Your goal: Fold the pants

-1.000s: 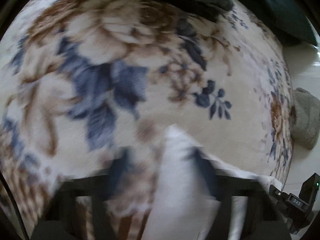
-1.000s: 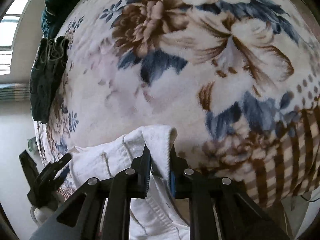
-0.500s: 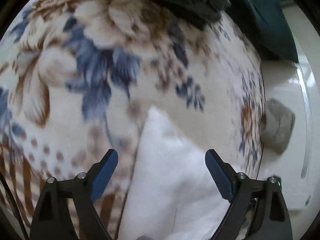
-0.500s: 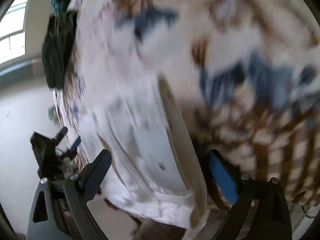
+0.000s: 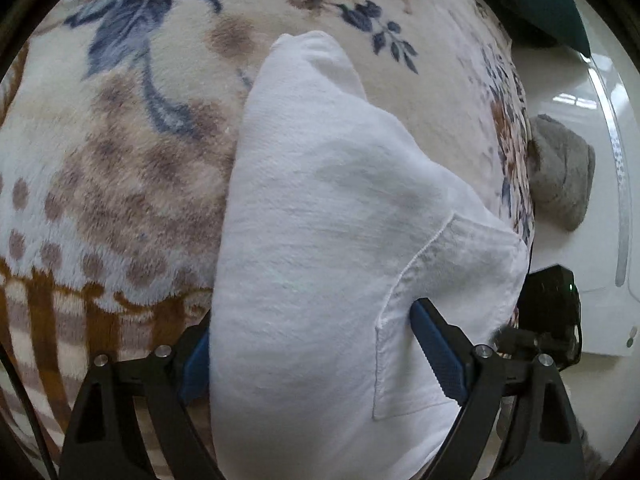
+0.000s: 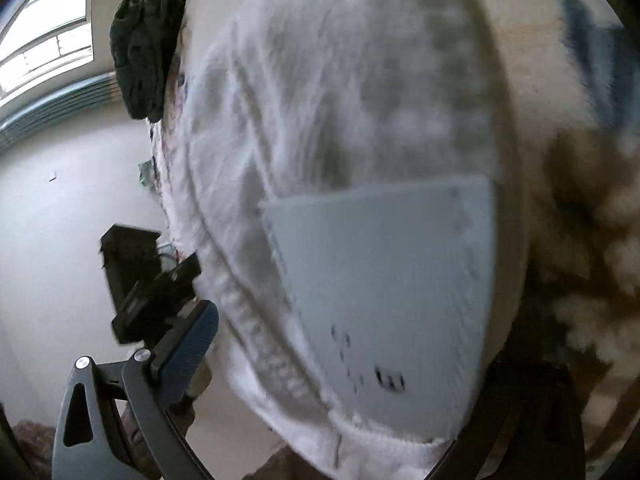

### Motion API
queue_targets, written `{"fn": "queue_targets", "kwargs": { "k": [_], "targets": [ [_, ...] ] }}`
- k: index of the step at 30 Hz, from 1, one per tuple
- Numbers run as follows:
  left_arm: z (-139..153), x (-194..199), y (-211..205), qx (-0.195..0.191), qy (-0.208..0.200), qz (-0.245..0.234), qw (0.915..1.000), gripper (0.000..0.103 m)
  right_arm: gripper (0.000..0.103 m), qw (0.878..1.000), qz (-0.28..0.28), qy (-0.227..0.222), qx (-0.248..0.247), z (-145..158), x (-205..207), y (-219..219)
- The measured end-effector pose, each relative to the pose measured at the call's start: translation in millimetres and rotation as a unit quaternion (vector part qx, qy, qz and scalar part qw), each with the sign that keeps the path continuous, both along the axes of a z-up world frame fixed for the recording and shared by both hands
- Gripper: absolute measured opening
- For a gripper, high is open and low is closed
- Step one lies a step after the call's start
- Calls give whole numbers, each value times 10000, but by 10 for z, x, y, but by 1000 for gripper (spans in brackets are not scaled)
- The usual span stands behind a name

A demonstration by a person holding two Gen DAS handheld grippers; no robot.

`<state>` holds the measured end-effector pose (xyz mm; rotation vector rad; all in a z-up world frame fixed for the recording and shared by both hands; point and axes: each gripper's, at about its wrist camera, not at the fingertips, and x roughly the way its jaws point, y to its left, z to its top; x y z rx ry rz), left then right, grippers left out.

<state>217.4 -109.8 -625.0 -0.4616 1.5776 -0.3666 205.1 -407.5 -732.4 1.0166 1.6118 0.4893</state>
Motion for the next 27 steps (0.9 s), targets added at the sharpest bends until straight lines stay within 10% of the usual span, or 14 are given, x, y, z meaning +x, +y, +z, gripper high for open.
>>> {"fn": "queue_targets", "kwargs": {
  "k": [3,7,19,27],
  "targets": [
    [125,-33,-22,161,-270,-88,9995,43,59,9989,-25,-129,-443,136,-8,-3],
    [370,-99,52,6,-409,40,9992,23,39,9979,-241,-337,-499,422,-127,-45],
    [1571,306,213,19,-1008,135,9948,22,35,9949,-292,-859,-441,1526,131,-121],
    [2387,1684,745,-75,-1612,95,9868,23,35,9878,-389,-1402,-549,2436,1432,275]
  ]
}}
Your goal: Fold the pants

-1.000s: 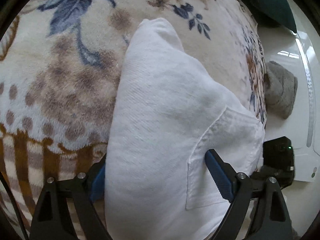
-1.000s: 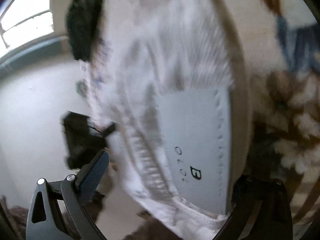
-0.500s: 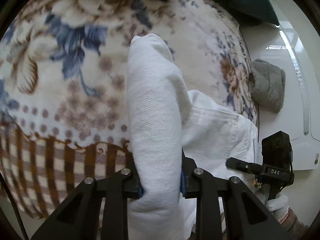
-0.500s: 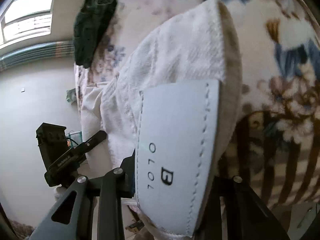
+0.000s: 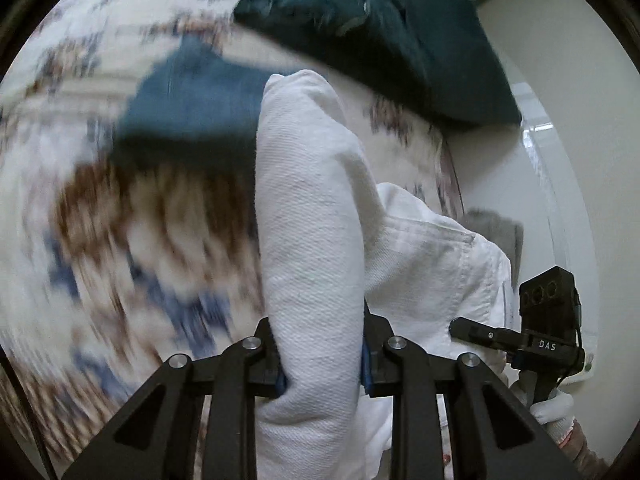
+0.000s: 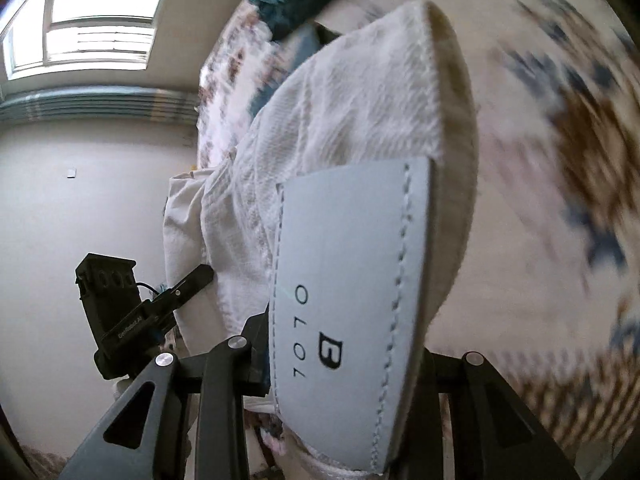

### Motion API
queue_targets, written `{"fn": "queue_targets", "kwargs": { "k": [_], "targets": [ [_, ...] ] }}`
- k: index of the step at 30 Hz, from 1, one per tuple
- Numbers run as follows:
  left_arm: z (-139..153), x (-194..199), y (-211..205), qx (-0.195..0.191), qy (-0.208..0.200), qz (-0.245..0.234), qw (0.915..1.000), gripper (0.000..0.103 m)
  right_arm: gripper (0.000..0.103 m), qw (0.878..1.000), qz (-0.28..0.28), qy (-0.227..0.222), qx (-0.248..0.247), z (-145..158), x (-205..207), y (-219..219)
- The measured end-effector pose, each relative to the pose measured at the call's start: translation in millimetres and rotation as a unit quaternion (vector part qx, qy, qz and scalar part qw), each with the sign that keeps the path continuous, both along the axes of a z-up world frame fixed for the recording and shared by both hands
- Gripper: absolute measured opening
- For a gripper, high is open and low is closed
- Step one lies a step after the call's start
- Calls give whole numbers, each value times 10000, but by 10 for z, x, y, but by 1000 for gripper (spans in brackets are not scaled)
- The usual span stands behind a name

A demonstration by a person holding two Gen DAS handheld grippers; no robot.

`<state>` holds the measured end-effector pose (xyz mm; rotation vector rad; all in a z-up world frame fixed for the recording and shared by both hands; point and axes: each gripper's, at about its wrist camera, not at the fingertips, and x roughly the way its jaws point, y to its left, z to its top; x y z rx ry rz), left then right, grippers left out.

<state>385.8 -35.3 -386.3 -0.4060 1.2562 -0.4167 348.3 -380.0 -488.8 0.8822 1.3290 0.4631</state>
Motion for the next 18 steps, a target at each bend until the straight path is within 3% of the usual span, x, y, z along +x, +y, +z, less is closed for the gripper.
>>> {"fn": "queue_targets", "kwargs": {
  "k": [4,8,11,12,13,14,15,16,17,18],
  "targets": [
    [162,883,400,52,-226,-6,9997,23,35,9996,8,-274,-12,153,900,317],
    [10,1785,738,94,-248,56,9996,23,35,9994,71,-334,17,-14,1704,563],
    [-375,2405,958,160,-118,110,9997,24,35,9995,187,-254,11,-331,2259,763],
    [-526,2526,1005,172,-9,124,9998,29,36,9996,221,-147,-4,-484,2434,782],
    [-689,2687,1091,249,152,183,9994,38,45,9995,277,2,-143,-657,2588,792],
    [-892,2816,1145,470,345,234,9980,43,52,9988,305,142,-357,-767,2680,799],
    [-1112,2912,1207,809,585,285,9946,44,65,9958,321,390,-757,-944,2761,773],
    [-1268,2955,1260,1050,749,320,9911,45,65,9938,304,501,-950,-1035,2778,735],
    [-1391,2957,1316,1046,834,346,9904,49,65,9936,285,504,-972,-1078,2761,705],
    [-1423,2918,1380,893,778,436,9920,60,67,9942,224,457,-949,-1102,2693,636]
  ]
}}
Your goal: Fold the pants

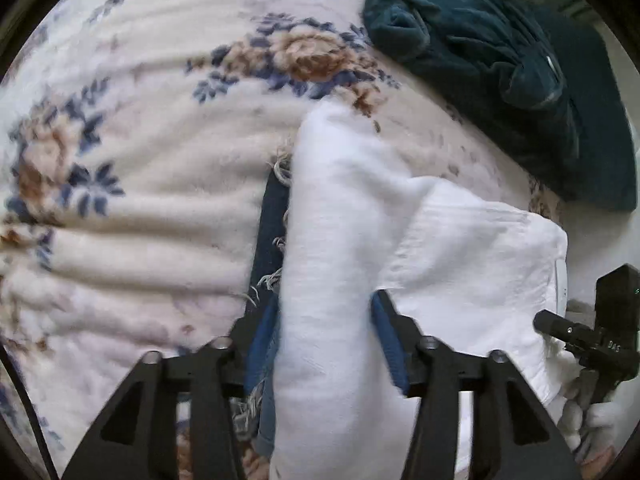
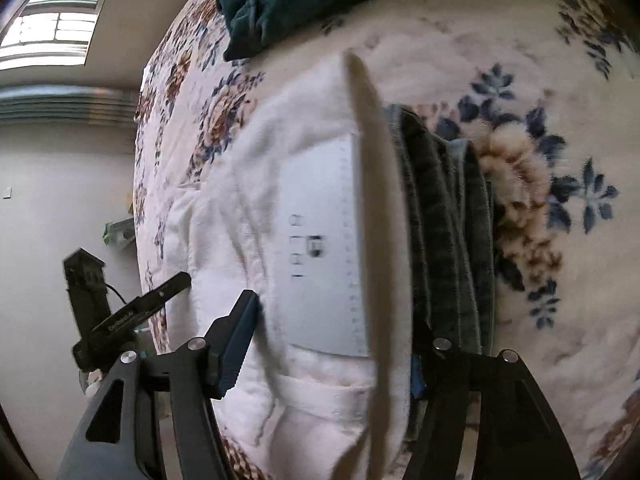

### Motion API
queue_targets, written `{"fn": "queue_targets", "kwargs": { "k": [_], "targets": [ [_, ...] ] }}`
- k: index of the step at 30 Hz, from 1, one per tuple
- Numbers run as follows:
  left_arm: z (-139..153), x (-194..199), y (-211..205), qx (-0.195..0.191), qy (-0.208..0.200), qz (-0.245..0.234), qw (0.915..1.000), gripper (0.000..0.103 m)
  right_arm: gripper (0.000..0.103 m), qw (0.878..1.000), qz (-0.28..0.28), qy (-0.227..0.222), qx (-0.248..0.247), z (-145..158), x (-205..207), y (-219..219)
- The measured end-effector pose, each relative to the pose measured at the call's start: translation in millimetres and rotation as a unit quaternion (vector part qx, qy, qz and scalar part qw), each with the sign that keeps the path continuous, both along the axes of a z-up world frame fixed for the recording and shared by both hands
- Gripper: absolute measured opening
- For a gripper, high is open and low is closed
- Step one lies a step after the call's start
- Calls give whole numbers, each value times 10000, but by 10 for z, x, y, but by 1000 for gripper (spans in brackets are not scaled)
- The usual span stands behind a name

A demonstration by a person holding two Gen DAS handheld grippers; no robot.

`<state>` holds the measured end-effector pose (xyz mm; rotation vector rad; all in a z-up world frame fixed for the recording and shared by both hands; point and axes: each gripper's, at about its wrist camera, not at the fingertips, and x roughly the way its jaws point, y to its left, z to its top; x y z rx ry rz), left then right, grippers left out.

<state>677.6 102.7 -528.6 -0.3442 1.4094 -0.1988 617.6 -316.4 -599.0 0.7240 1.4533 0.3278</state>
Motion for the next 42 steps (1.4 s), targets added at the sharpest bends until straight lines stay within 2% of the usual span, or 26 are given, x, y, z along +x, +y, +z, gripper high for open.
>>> {"fn": "queue_targets", "kwargs": {
  "k": [1,3,4,5,6,7,8,9,11,14,17,19,23,30,35,42],
  "targets": [
    [5,-44,44,-19,-55,77,10000,69,72,10000,-5,-23,-12,10,-68,-35],
    [65,-142,79,18,-107,134,9999,69,79,9997,94,-63,-232,73,-111,68],
    [153,-226,64,254,-229,160,9993,69,90,9986,202,-62,-495,110,-159,145],
    [266,-322,16,540,-408,120,9976,69,96,9952,276,-81,-934,211,-220,267],
    [399,-377,-44,756,-561,79,9955,73,98,9892,308,-162,-1426,319,-167,441],
    [501,-450,-109,1014,-693,28,9924,89,98,9816,319,-271,-1861,454,-200,473],
    [630,-566,-210,1325,-826,-38,9877,96,98,9760,327,-353,-2122,558,-254,503],
    [660,-605,-240,1469,-911,-66,9849,100,98,9658,329,-504,-2522,688,-380,543],
    [864,-804,-364,1772,-1085,-96,9781,100,98,9502,293,-738,-3014,937,-513,620],
    [1047,-974,-439,1996,-1160,-87,9729,100,99,9351,143,-848,-3438,1230,-666,734],
    [1271,-1194,-504,2056,-1215,-79,9710,100,99,9285,10,-915,-3600,1571,-828,722],
    [1429,-1347,-581,2105,-1273,-86,9692,100,99,9284,-27,-987,-3584,1970,-1023,774],
    [1842,-1760,-698,2130,-1452,-66,9662,100,99,9226,-70,-1226,-3657,2425,-1321,833],
    [2581,-2506,-852,2150,-1848,26,9590,100,99,9135,-143,-1748,-3670,3394,-2186,804],
    [3143,-3132,-913,2190,-2197,163,9505,100,99,9105,-126,-2084,-3570,3993,-2791,812],
    [3887,-4031,-1004,2130,-2659,267,9398,100,99,8957,-149,-2679,-3545,4956,-3758,842]
  ]
}}
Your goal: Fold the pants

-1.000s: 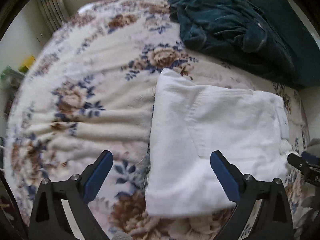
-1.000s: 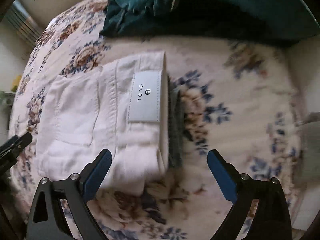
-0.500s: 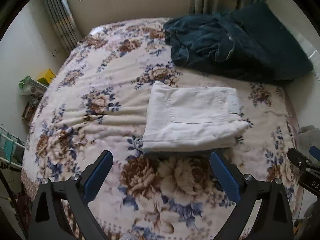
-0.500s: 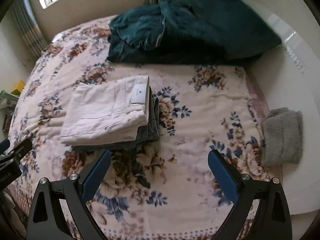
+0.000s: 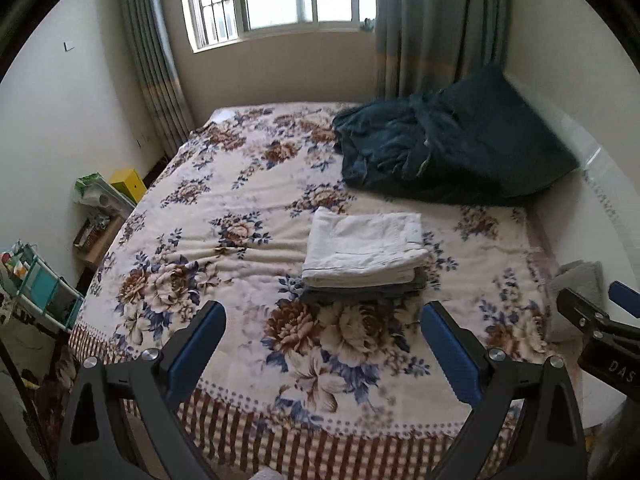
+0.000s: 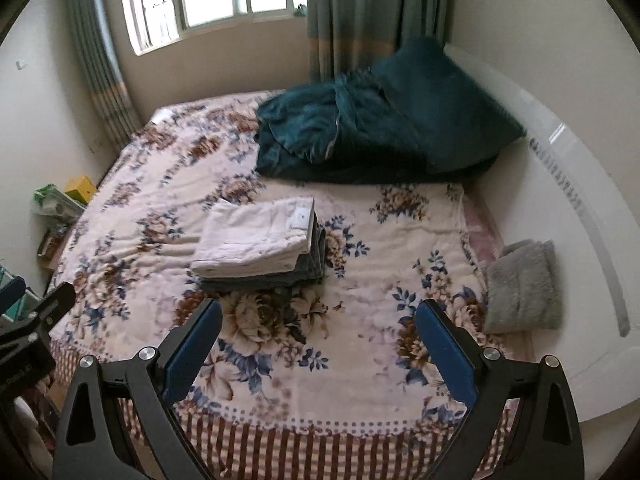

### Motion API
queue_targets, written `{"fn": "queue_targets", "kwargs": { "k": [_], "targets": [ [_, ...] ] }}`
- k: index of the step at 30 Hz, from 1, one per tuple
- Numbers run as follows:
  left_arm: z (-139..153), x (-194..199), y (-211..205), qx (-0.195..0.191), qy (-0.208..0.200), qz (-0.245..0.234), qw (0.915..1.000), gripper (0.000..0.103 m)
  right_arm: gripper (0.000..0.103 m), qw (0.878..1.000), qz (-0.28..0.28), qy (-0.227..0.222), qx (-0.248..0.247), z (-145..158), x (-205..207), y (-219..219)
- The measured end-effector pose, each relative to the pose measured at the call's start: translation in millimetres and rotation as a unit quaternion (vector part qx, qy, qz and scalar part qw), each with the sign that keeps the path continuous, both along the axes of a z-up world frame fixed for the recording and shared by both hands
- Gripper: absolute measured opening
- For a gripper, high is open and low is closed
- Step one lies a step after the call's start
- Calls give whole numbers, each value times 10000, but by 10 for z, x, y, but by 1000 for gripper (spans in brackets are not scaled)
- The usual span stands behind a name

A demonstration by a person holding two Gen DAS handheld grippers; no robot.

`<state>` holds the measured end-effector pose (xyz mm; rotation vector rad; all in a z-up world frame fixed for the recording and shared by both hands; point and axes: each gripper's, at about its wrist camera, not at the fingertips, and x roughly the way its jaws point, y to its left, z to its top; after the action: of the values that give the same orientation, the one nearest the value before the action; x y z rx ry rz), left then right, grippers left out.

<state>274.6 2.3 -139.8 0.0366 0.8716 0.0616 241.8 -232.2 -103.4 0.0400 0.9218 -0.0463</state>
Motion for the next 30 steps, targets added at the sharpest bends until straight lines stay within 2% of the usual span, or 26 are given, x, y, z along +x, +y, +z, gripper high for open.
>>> {"fn": "queue_targets", "kwargs": {
  "k": [5,11,15,23,30],
  "targets": [
    [421,-515,25,-35,-282,37,9996,100,99,9989,138,-414,-186,626,-690,117],
    [852,-1006,95,33,-655,3,9978,100,99,9979,188,-614,-111,1116,-1274,241],
    [996,-1231,162,81,-777,-11,9969,100,99,9970,205,-750,-45,1395,-1606,342],
    [1128,-1511,262,40,-862,-35,9963,100,99,9954,208,-932,8,1686,-1970,460],
    [1106,-1489,290,23,-922,-26,9957,103,101,9949,107,-1001,40,1697,-1911,449]
  ]
}}
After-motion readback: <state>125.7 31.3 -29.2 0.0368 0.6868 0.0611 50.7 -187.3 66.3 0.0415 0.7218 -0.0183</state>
